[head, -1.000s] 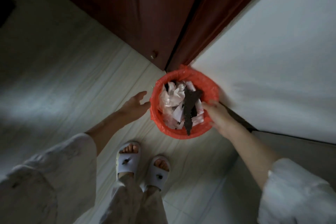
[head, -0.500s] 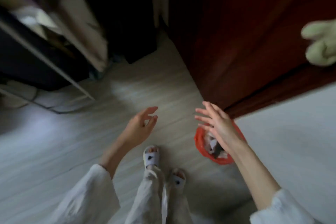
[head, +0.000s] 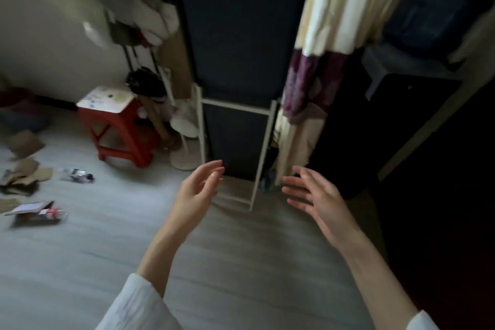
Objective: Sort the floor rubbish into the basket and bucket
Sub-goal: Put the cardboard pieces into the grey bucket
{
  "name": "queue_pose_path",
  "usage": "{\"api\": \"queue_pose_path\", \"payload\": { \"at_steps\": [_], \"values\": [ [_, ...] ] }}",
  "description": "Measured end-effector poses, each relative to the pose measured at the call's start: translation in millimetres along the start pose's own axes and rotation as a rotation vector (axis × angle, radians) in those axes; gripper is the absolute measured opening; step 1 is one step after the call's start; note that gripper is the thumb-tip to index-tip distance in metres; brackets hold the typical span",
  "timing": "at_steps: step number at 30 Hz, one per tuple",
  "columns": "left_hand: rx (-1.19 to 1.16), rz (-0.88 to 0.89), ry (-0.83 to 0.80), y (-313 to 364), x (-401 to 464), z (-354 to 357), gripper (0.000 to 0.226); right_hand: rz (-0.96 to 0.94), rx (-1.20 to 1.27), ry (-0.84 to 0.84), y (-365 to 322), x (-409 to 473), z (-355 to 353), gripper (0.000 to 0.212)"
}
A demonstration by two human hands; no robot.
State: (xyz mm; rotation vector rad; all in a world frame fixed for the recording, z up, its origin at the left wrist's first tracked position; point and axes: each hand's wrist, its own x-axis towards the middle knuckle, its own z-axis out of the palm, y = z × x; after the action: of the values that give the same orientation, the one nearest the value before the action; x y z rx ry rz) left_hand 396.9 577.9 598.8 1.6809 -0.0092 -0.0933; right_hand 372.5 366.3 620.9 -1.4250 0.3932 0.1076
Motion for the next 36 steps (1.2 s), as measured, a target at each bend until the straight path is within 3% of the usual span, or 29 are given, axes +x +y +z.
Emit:
{"api": "queue_pose_path", "payload": {
  "at_steps": [8, 14, 21, 28, 36],
  "values": [
    [-0.055, 0.061, 0.313, 32.6, 85.7, -210.9, 0.022, -0.104, -0.050, -0.254, -57.2, 85.1, 209.4, 0.020],
    [-0.004, 0.070, 0.421, 34.1, 122.4, -311.8, 0.024, -0.159, -0.159, -0.416, -83.9, 153.2, 327.7, 0.023],
    [0.058, 0.102, 0.714, 47.8, 170.6, -449.7, 0.027, -0.214, -0.172, -0.718, -114.2, 229.3, 508.3, 0.020],
    [0.065, 0.048, 0.909, 33.8, 192.8, -582.5, 0.026, -0.196, -0.222, -0.931, -115.0, 264.3, 680.2, 0.021],
    [0.065, 0.011, 0.922, -18.9, 206.6, -780.1, 0.026, -0.169, -0.268, -0.958, -65.8, 269.0, 888.7, 0.022]
  ]
}}
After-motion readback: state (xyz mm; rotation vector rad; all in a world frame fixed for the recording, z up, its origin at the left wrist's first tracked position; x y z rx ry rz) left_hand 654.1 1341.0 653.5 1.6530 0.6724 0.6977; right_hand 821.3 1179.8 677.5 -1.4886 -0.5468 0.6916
